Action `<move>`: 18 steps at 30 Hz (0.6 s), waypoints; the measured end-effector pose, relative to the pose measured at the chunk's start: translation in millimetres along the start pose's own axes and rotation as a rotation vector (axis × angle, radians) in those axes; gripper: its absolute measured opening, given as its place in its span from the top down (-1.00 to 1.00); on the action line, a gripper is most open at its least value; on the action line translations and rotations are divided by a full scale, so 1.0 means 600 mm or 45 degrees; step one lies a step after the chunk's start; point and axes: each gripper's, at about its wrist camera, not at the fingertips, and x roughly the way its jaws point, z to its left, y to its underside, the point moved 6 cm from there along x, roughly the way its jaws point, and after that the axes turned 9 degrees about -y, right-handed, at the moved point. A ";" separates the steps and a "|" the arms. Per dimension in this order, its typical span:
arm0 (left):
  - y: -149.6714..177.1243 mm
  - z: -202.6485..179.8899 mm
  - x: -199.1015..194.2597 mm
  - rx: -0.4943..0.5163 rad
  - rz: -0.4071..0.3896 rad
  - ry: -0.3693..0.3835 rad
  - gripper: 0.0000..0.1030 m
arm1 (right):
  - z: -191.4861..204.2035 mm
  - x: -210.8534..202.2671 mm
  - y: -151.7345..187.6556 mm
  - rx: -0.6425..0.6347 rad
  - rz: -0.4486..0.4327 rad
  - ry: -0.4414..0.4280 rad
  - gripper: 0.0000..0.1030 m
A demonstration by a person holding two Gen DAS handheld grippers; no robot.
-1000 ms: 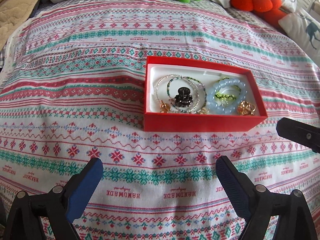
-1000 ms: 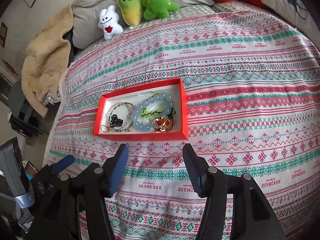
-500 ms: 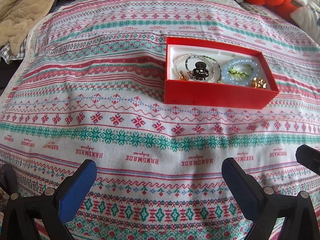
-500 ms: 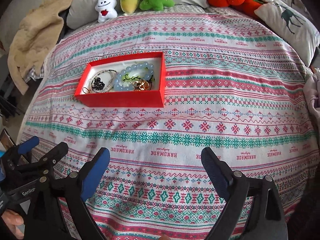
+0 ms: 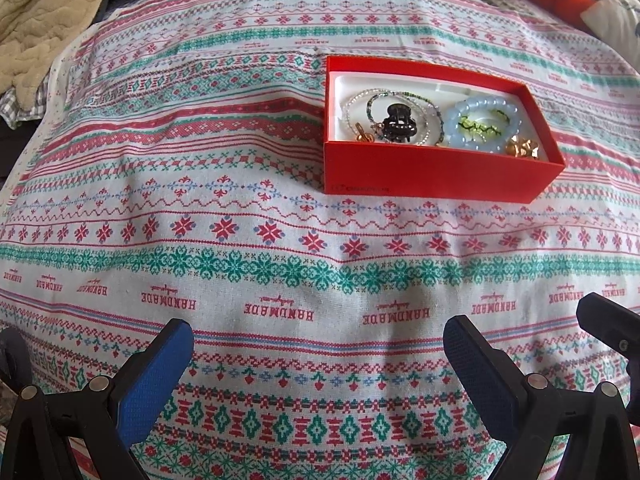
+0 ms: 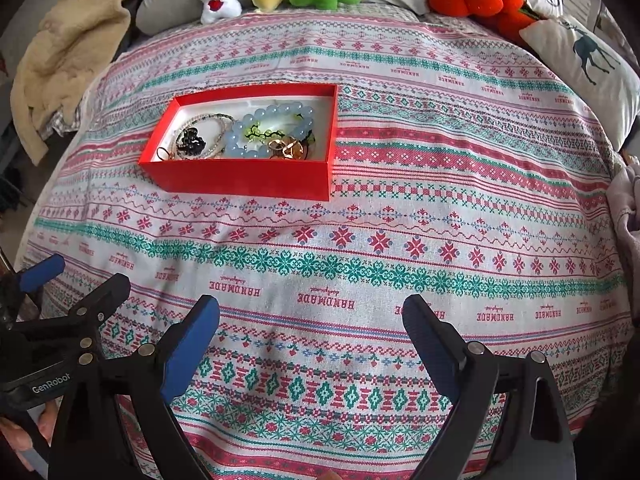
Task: Organize jewelry
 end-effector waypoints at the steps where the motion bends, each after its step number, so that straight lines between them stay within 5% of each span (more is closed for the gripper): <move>1: 0.000 0.000 0.001 -0.001 0.002 -0.001 -0.99 | 0.000 0.002 0.000 0.001 0.005 0.000 -0.83; 18: 0.002 0.000 0.001 0.003 0.005 -0.002 -0.99 | 0.000 0.005 0.003 0.017 0.015 -0.004 -0.83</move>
